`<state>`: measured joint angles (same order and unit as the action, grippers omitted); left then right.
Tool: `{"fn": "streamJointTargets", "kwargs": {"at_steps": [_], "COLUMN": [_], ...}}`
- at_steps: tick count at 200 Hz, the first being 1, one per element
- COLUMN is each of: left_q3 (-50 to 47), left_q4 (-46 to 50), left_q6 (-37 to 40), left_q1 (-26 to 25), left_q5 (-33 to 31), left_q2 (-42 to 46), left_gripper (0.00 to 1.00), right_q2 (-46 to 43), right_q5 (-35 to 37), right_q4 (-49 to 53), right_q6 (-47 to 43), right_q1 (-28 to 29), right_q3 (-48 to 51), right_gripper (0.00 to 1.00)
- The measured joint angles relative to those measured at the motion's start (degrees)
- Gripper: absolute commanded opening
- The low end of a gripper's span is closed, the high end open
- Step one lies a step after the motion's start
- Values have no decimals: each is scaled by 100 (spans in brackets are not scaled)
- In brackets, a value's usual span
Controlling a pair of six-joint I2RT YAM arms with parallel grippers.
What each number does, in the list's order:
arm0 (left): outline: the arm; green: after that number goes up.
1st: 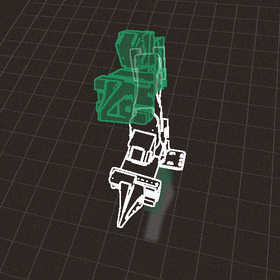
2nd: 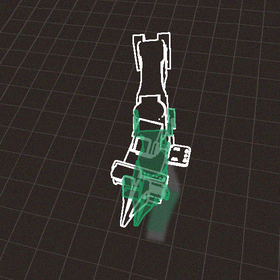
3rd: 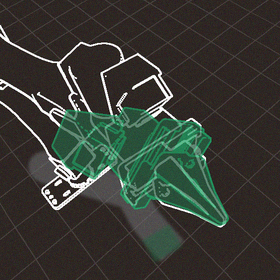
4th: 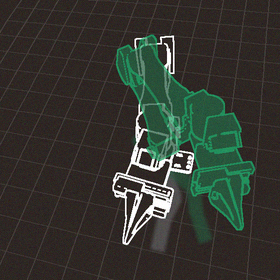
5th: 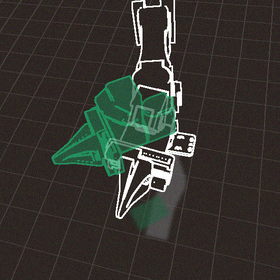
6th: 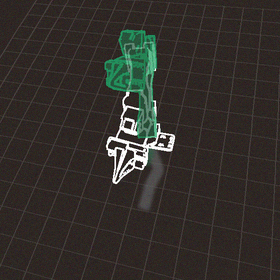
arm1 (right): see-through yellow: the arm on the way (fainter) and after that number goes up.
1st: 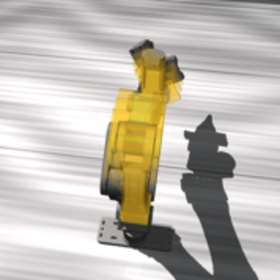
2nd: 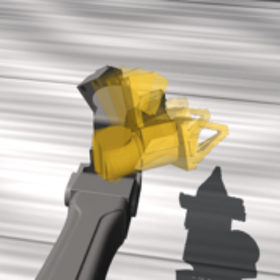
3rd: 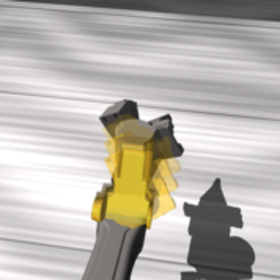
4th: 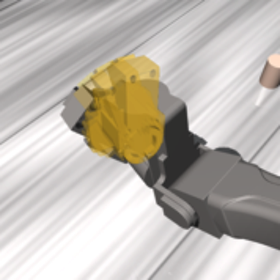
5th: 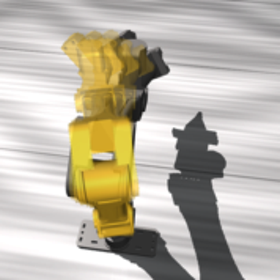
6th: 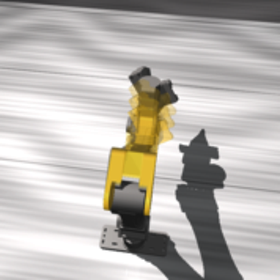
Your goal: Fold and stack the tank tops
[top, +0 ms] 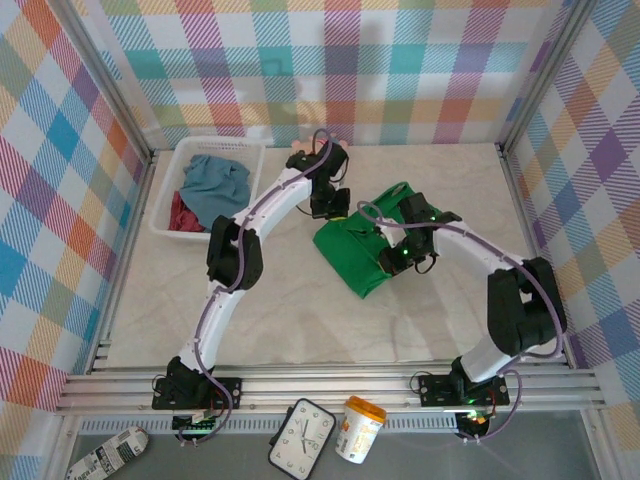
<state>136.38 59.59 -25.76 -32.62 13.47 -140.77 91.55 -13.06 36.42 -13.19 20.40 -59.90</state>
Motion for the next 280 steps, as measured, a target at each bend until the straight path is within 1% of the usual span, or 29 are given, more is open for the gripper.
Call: {"fn": "streamJointTargets", "kwargs": {"at_steps": [20,36,49,59,64,79,88,99,120,148,179,187,197,211,219,235,242,266,280], "left_q3": [114,116,116,131,157,251,304,358,448,448,448,389,74,-612,-1021,-1762,-2103,-2966,-3215], "left_q4": [-122,-249,-398,-514,-579,-726,-822,-929,-1095,-1145,-800,-697,-599,-531,-501,-468,-509,-629,-732], "left_q6": [-57,-120,-175,-197,-223,-269,-295,-297,-293,-164,70,127,214,306,330,363,374,372,369], "left_q1": [0,2,2,9,13,13,13,13,13,13,13,13,13,13,13,13,13,13,13], "left_q5": [-11,-50,-63,-68,-66,-66,-70,-79,-157,-310,-372,-389,-446,-568,-649,-763,-807,-820,-809], "left_q2": [-221,-354,-428,-470,-496,-553,-566,-566,-564,-509,-297,-201,52,494,741,1145,1294,1499,1482], "left_gripper": [10,21,32,38,41,47,49,52,56,59,59,59,59,60,60,60,59,59,58], "right_q2": [267,450,549,612,638,730,769,785,782,763,575,398,83,-501,-837,-1274,-1414,-1493,-1335], "right_q5": [17,48,92,164,201,341,470,678,1058,1307,1331,1211,992,728,599,385,367,367,446], "right_q4": [-114,-223,-345,-413,-439,-516,-573,-669,-962,-1213,-1250,-1314,-1423,-1517,-1574,-1705,-1797,-1947,-1878], "right_q6": [-96,-133,-144,-144,-138,-118,-94,-50,76,136,199,229,313,417,483,627,715,909,938], "right_q1": [-107,-195,-251,-306,-330,-411,-446,-476,-555,-719,-800,-804,-778,-597,-398,155,481,1377,1609], "right_q3": [-133,-236,-258,-260,-262,-278,-278,-278,-271,-267,-238,-146,74,459,667,968,1106,1482,1521], "right_gripper": [12,16,16,17,20,23,27,29,36,38,43,45,47,51,52,55,56,58,58]}}
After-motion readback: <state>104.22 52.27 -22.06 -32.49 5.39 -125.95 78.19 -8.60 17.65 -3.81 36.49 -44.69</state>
